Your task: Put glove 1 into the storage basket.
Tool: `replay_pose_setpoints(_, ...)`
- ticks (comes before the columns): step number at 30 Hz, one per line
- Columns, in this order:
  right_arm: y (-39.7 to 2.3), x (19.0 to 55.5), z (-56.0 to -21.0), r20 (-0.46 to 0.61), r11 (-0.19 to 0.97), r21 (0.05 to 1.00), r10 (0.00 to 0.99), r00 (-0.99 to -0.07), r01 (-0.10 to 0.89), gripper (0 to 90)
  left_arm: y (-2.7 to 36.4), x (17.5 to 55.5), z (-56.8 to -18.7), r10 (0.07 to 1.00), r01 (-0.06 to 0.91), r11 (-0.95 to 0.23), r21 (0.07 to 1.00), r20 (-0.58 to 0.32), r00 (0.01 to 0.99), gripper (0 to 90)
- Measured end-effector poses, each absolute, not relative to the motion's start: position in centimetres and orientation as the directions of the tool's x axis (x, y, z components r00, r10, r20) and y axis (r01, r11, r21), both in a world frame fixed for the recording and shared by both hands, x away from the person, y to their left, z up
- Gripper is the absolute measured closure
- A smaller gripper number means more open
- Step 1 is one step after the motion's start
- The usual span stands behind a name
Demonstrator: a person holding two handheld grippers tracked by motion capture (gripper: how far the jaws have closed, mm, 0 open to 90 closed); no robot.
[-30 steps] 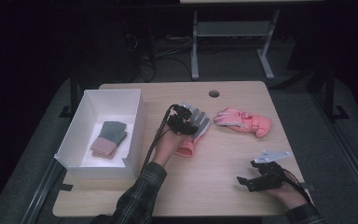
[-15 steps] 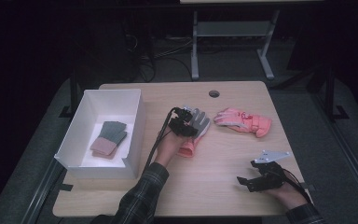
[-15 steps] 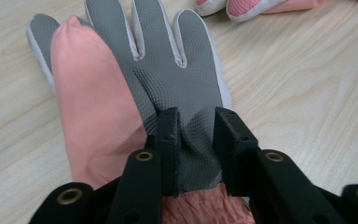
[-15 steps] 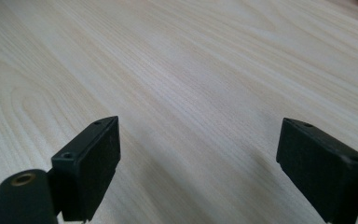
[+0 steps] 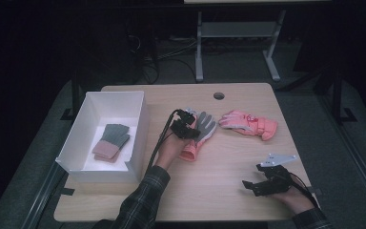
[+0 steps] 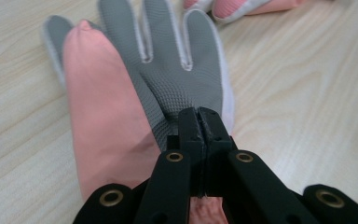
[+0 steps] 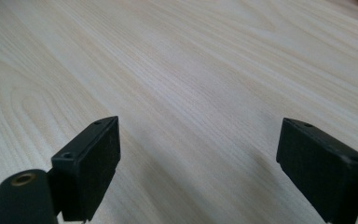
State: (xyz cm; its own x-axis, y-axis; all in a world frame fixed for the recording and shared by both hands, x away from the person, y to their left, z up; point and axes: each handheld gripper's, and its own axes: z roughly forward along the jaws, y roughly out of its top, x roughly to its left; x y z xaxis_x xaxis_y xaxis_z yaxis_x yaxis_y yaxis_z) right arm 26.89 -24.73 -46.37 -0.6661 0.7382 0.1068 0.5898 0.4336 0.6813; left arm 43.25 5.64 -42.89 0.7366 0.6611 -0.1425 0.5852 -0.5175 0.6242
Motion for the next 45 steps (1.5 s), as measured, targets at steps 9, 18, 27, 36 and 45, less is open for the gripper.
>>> replay_pose_setpoints(9,-24.8,26.9,-46.4,0.103,0.434,0.681,0.741,-0.663,0.590,13.2,6.4,40.4,-41.2,0.608,0.539,-0.552,0.636,-0.136,0.782,89.4)
replay_pose_setpoints(18,-24.8,26.9,-46.3,0.100,0.436,0.681,0.740,-0.665,0.589,13.2,5.6,36.0,-40.7,0.523,0.491,-0.611,0.621,-0.149,0.839,89.3)
replay_pose_setpoints(27,-24.8,26.9,-46.3,0.102,0.434,0.677,0.745,-0.660,0.595,13.2,3.9,33.3,-41.9,0.466,0.477,-0.654,0.587,-0.184,0.865,86.2)
replay_pose_setpoints(36,-24.9,26.9,-46.2,0.100,0.435,0.681,0.742,-0.663,0.589,13.2,7.3,33.0,-39.9,0.539,0.464,-0.605,0.647,-0.095,0.837,89.7)
replay_pose_setpoints(45,-24.9,26.8,-46.2,0.100,0.435,0.681,0.742,-0.663,0.589,13.2,9.3,33.3,-42.0,0.587,0.523,-0.625,0.579,-0.093,0.805,89.6)
